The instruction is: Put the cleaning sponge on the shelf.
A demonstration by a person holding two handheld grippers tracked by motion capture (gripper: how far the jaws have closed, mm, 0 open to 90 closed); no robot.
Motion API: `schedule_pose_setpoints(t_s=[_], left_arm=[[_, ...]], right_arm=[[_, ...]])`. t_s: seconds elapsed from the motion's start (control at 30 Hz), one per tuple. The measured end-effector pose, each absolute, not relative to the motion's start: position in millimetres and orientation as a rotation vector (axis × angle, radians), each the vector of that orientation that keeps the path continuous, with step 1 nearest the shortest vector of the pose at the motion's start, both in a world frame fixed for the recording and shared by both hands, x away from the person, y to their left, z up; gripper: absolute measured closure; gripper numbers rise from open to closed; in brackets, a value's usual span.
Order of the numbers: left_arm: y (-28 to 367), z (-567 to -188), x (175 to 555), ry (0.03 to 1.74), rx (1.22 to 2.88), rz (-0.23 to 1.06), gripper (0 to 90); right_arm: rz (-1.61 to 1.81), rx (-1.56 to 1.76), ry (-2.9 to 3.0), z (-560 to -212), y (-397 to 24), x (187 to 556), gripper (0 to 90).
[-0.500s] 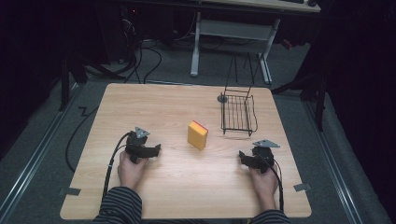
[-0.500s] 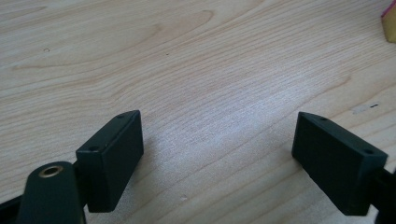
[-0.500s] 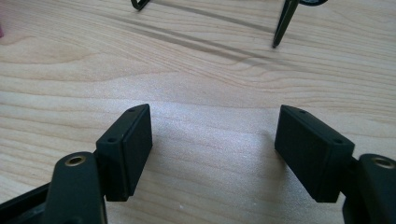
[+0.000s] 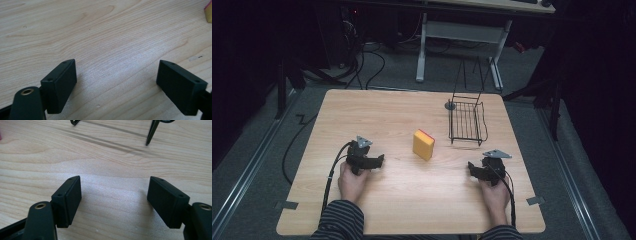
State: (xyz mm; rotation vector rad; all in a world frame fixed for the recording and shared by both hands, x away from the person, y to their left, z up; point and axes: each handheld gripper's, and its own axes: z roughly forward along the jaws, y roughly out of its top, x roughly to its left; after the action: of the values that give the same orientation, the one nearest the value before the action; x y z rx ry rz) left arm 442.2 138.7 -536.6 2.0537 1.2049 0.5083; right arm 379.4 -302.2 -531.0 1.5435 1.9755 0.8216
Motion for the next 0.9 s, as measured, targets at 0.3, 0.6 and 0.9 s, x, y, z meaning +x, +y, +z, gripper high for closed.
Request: schedule_pose_setpoints(t_s=[0.3,0.6,0.9], left_arm=[[138.8,-536.5,442.2,1.204,2.056,0.508,17.2],[138.7,-536.6,442.2,1.206,2.054,0.507,17.2],[138.8,-536.6,442.2,1.206,2.054,0.506,17.2]], right_arm=[[0.823,1.542,1.978,-531.0,-302.3,379.5,27.5],[0.823,1.542,1.984,-530.9,-302.1,379.5,26.5],[0.824,1.548,1.978,-530.3,-301.8,379.1,30.3]])
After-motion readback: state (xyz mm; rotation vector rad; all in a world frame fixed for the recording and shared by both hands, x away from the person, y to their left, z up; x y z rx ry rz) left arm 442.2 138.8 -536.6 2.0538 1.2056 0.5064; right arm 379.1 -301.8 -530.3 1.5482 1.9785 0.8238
